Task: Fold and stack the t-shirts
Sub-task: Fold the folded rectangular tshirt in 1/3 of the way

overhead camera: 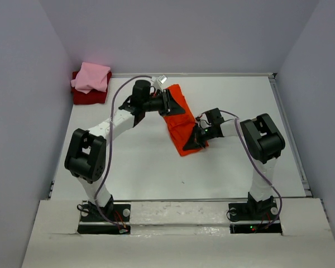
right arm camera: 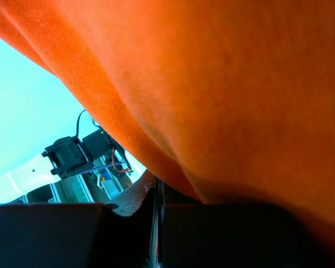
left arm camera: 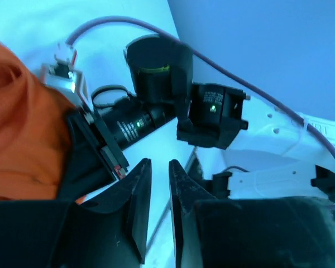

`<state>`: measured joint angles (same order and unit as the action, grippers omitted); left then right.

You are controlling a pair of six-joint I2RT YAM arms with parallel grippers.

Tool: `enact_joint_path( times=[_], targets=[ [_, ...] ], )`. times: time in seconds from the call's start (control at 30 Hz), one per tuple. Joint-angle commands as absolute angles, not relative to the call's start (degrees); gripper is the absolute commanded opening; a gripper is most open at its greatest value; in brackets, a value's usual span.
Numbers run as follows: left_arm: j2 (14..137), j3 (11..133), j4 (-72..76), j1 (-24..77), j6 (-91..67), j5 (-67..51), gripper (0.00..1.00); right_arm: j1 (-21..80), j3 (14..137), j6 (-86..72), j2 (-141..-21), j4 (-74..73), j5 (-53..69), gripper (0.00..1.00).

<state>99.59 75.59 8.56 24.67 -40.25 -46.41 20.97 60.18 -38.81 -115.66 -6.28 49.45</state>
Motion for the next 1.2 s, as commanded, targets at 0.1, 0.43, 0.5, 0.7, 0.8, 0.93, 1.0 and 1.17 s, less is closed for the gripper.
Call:
enact_joint_path(
  times=[0.1, 0.43, 0.5, 0.7, 0.8, 0.93, 1.0, 1.17],
  targets=[
    [93.79, 53.09, 42.01, 26.45, -68.99, -41.07, 0.25, 21.97, 60.64, -37.27, -116.28, -8.79, 45.88, 0.0],
    [96.76, 53.96, 38.23, 30.14, -69.08, -34.1, 0.13, 21.97, 59.77, -37.09, -115.93, -8.7, 46.14, 0.0],
    [98.69, 55.02, 38.15, 31.54, -69.17, -33.58, 0.11, 21.97, 59.77, -37.09, -115.93, -8.61, 46.06, 0.0],
    [101.69, 55.46, 37.53, 35.5, -69.61, -27.79, 0.11, 21.97, 59.77, -36.83, -115.93, -8.61, 46.23, 0.0],
    [103.09, 55.63, 37.27, 35.95, -68.91, -26.55, 0.09, 21.97, 59.77, -36.74, -115.93, -8.61, 46.41, 0.0],
    [104.67, 55.46, 36.21, 36.12, -67.68, -24.44, 0.08, 21.97, 59.59, -36.65, -115.75, -8.7, 46.49, 0.0],
    [105.73, 55.55, 36.21, 36.04, -67.5, -24.08, 0.07, 21.97, 59.5, -36.56, -115.66, -8.61, 46.58, 0.0],
    [107.66, 55.81, 36.21, 36.04, -66.45, -22.41, 0.06, 21.97, 59.06, -36.3, -115.4, -8.7, 46.67, 0.0]
  ],
)
